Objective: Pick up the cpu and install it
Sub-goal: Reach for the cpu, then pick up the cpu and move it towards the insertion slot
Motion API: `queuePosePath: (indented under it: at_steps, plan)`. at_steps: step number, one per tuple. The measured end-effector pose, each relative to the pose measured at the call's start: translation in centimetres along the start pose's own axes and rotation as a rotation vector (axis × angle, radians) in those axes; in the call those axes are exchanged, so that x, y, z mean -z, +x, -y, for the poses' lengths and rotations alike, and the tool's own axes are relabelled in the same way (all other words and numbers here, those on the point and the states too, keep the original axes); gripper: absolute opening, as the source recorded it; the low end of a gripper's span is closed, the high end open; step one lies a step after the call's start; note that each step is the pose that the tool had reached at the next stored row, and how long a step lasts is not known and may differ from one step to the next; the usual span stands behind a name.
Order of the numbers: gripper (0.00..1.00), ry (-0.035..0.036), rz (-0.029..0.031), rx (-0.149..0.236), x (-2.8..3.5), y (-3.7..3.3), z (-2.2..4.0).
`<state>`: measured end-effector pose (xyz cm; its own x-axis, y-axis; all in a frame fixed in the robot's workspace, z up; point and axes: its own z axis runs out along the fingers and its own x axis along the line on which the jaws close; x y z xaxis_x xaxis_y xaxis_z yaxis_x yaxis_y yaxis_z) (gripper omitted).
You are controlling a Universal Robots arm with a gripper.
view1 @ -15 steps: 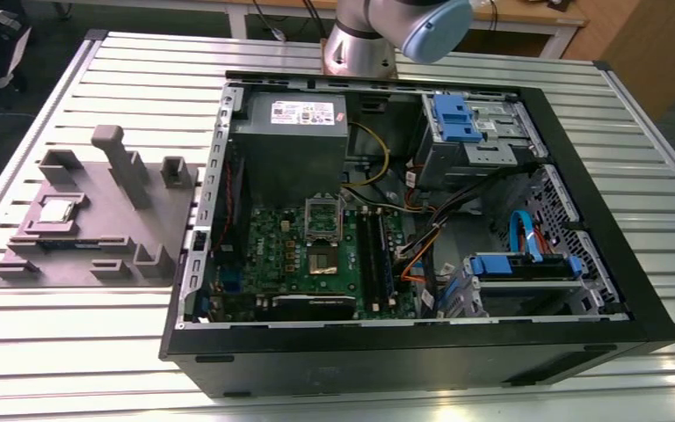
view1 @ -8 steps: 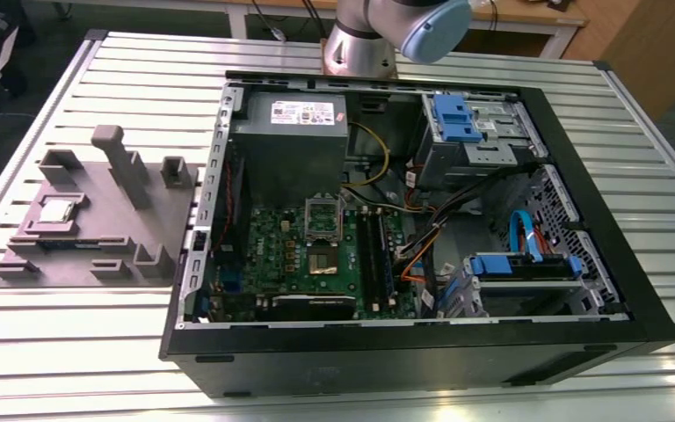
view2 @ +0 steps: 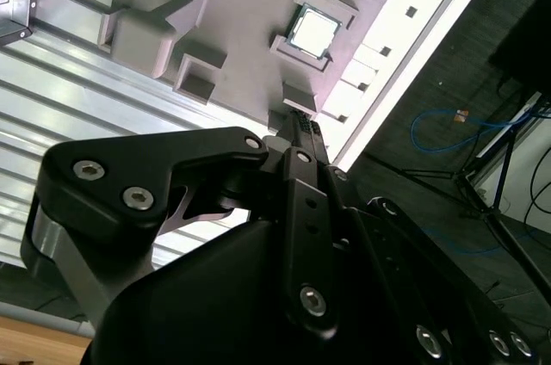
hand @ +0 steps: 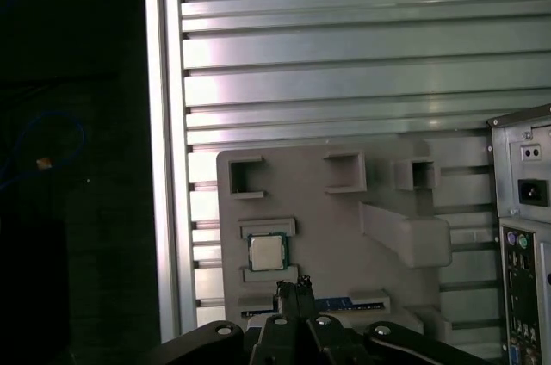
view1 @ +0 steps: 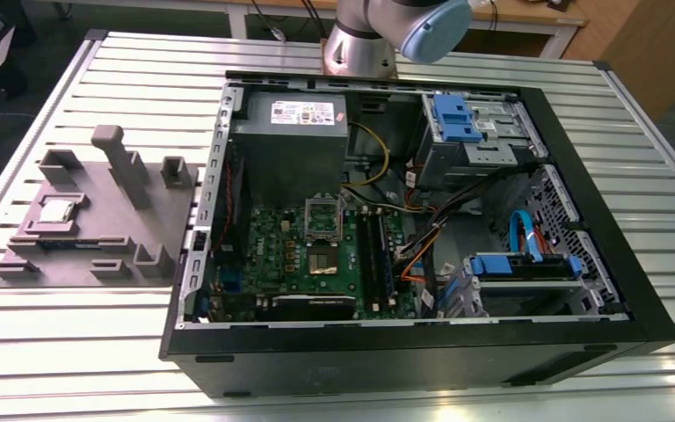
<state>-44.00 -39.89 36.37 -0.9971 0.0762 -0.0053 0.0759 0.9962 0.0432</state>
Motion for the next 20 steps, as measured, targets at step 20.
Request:
queuePosePath:
  at_steps: [20]
  plan:
    - [0.29, 0.0, 0.0, 0.0, 0.0, 0.06, 0.0]
